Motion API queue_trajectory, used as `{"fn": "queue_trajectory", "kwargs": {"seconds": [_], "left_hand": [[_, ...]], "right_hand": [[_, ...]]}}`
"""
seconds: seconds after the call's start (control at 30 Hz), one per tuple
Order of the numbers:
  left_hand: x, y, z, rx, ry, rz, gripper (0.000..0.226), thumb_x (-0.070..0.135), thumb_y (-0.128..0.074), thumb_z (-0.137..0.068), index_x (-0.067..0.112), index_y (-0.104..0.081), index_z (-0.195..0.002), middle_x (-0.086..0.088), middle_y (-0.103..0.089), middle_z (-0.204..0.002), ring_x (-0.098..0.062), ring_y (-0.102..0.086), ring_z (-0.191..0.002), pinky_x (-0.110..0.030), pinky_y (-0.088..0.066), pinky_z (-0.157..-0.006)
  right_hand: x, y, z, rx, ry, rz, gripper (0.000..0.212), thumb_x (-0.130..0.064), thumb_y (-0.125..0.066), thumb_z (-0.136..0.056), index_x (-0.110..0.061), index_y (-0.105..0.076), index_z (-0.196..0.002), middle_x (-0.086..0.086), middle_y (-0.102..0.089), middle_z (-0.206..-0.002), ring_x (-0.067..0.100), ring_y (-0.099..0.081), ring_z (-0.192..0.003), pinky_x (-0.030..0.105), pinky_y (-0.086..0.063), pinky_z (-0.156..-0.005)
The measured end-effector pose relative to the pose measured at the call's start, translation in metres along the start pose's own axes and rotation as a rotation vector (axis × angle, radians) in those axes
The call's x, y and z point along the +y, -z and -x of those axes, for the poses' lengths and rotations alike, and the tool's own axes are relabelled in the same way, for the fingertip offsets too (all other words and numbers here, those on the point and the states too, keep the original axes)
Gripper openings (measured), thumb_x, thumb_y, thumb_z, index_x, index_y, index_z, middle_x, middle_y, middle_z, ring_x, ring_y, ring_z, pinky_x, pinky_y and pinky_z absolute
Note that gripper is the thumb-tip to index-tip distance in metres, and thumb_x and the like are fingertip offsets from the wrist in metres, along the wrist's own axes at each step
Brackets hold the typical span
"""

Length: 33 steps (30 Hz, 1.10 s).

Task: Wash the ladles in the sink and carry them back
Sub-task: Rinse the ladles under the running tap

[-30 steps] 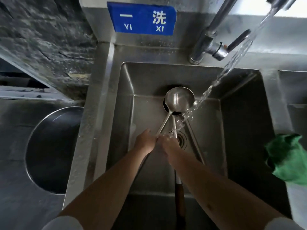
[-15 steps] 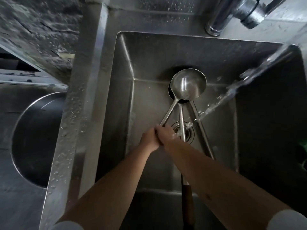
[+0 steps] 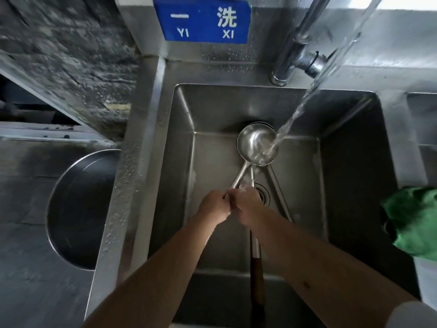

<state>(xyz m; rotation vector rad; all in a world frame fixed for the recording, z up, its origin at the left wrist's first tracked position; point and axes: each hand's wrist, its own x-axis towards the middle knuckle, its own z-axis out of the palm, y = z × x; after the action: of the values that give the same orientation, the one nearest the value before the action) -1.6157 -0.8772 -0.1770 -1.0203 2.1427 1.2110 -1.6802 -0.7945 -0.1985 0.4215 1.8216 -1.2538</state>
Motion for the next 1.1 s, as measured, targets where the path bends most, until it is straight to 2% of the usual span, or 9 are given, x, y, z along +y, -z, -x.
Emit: {"fn": "queue_trajectory", "kwargs": {"seconds": [0.1, 0.23, 0.37, 0.57, 0.8, 0.9, 0.97, 1.03, 1.1], "left_hand": [[0.011, 0.01, 0.031, -0.035, 0.022, 0.127, 0.03, 0.022, -0.049, -0.098, 0.015, -0.06, -0.071, -0.002, -0.062, -0.065, -0.017, -0.061, -0.057, -0.026, -0.055, -0.059], [0.013, 0.021, 0.08, -0.165, 0.051, 0.252, 0.033, 0.011, -0.042, -0.101, 0.013, -0.047, -0.069, -0.005, -0.047, -0.062, -0.002, -0.043, -0.031, -0.011, -0.029, -0.035], [0.009, 0.028, 0.141, -0.192, 0.049, 0.251, 0.017, 0.008, -0.046, -0.099, 0.006, -0.052, -0.082, -0.005, -0.052, -0.064, -0.002, -0.048, -0.038, -0.016, -0.037, -0.04], [0.021, 0.042, 0.177, -0.263, 0.107, 0.255, 0.014, 0.011, -0.049, -0.096, 0.004, -0.059, -0.103, -0.01, -0.065, -0.081, -0.018, -0.063, -0.067, -0.027, -0.051, -0.061], [0.059, 0.048, 0.144, -0.188, 0.191, 0.452, 0.014, 0.012, -0.052, -0.098, 0.001, -0.06, -0.095, -0.014, -0.065, -0.073, -0.019, -0.064, -0.058, -0.028, -0.058, -0.055], [0.061, 0.05, 0.14, -0.241, 0.186, 0.475, 0.017, 0.013, -0.053, -0.098, -0.001, -0.062, -0.099, -0.011, -0.065, -0.074, -0.02, -0.065, -0.063, -0.031, -0.056, -0.061], [0.06, 0.056, 0.14, -0.273, 0.227, 0.522, 0.019, 0.012, -0.051, -0.098, -0.004, -0.061, -0.098, -0.011, -0.063, -0.076, -0.018, -0.063, -0.065, -0.028, -0.057, -0.062], [0.058, 0.066, 0.143, -0.316, 0.251, 0.55, 0.017, 0.008, -0.048, -0.099, -0.006, -0.057, -0.101, -0.011, -0.059, -0.077, -0.015, -0.059, -0.066, -0.023, -0.057, -0.058], [0.051, 0.072, 0.144, -0.339, 0.242, 0.511, 0.019, 0.005, -0.047, -0.099, -0.008, -0.055, -0.11, -0.011, -0.059, -0.08, -0.014, -0.058, -0.067, -0.022, -0.055, -0.056]], "right_hand": [[-0.009, 0.009, 0.022, -0.008, -0.006, -0.071, 0.022, -0.008, -0.058, -0.093, -0.014, -0.056, -0.071, 0.003, -0.06, -0.067, 0.013, -0.058, -0.052, 0.021, -0.05, -0.046], [-0.016, 0.023, 0.047, -0.09, -0.037, -0.23, 0.018, 0.011, -0.054, -0.088, -0.003, -0.061, -0.08, 0.008, -0.066, -0.058, 0.012, -0.063, -0.047, 0.021, -0.051, -0.046], [-0.012, 0.036, 0.066, -0.142, -0.104, -0.376, 0.012, 0.005, -0.054, -0.091, -0.006, -0.056, -0.087, -0.005, -0.065, -0.047, 0.012, -0.067, -0.056, 0.022, -0.057, -0.059], [0.001, 0.031, 0.098, -0.219, -0.148, -0.388, 0.009, 0.006, -0.055, -0.087, -0.001, -0.058, -0.091, 0.001, -0.068, -0.054, 0.023, -0.064, -0.073, 0.027, -0.058, -0.065], [-0.019, 0.032, 0.125, -0.21, -0.059, -0.216, 0.008, -0.012, -0.057, -0.093, -0.014, -0.057, -0.085, -0.005, -0.064, -0.053, 0.018, -0.058, -0.064, 0.022, -0.054, -0.057], [-0.035, 0.046, 0.128, -0.101, 0.013, 0.026, 0.011, -0.014, -0.061, -0.09, -0.015, -0.059, -0.079, 0.003, -0.063, -0.071, 0.02, -0.062, -0.068, 0.026, -0.056, -0.062], [-0.044, 0.056, 0.128, 0.09, 0.188, 0.467, 0.011, -0.017, -0.059, -0.087, -0.019, -0.064, -0.077, 0.005, -0.066, -0.079, 0.022, -0.065, -0.075, 0.031, -0.058, -0.068], [-0.048, 0.067, 0.126, 0.247, 0.413, 0.848, 0.019, -0.018, -0.052, -0.085, -0.026, -0.067, -0.095, 0.004, -0.068, -0.101, 0.024, -0.064, -0.095, 0.036, -0.055, -0.081], [-0.044, 0.077, 0.118, 0.196, 0.618, 1.19, 0.048, -0.02, -0.055, -0.083, -0.028, -0.054, -0.129, -0.002, -0.052, -0.135, 0.022, -0.043, -0.13, 0.04, -0.037, -0.107]]}}
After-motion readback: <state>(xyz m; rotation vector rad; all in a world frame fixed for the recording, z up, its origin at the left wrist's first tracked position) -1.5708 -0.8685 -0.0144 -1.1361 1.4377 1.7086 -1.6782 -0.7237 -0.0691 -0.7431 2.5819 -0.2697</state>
